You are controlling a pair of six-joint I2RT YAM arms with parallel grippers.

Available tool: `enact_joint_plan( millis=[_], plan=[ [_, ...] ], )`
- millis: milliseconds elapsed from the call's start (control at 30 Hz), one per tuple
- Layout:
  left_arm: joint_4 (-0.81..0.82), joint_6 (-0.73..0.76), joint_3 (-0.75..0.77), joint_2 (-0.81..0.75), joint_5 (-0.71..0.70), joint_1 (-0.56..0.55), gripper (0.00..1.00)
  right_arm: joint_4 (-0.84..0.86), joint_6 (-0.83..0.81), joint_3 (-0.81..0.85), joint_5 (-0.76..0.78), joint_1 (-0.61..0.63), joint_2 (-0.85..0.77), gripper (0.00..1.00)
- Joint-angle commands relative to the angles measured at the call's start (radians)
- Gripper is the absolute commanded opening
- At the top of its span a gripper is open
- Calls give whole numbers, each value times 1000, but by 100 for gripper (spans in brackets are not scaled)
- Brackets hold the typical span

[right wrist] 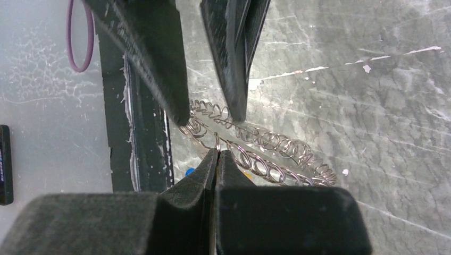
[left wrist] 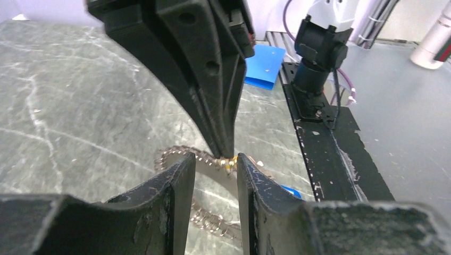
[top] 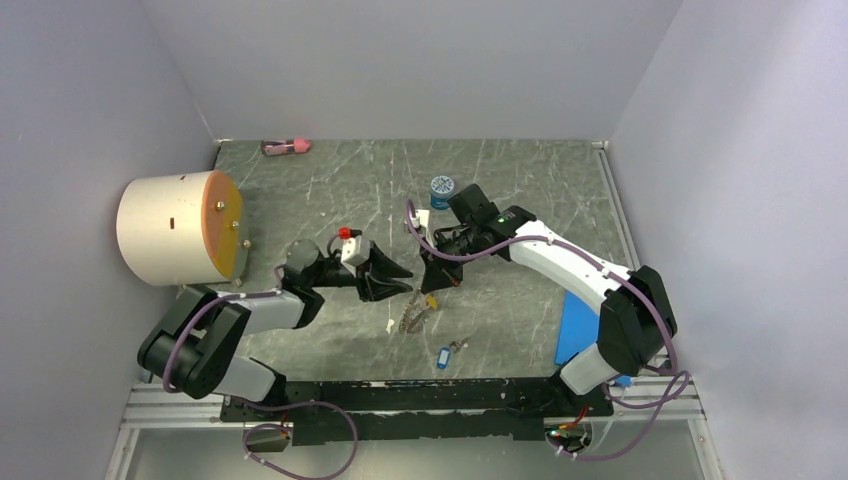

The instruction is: Put the keys on the keyring

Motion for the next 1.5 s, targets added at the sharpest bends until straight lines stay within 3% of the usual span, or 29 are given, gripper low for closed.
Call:
enact_joint_plan(
  millis=[0,133,400,900,1300,1467],
  plan=[
    [-194,131,82,-28,30,-68,39,20,-27,11,-32,-3,-31,0],
    [-447,320,116,-91,-54,-100,38,31,-22,12,-30,-2,-50,0],
    [-643,434,121,-217,-145,-99,39,-28,-37,91,-29,1,-58,0],
    [-695,465,172,-213,-109,-100,38,-79,-56,135,-13,19,-43,0],
    [-754,497,213,-183,-81,-122,27,-67,-44,149,-14,29,-27,0],
    [-752,502,216,-176,-74,-127,19,-67,-44,148,-10,30,-24,0]
  ],
)
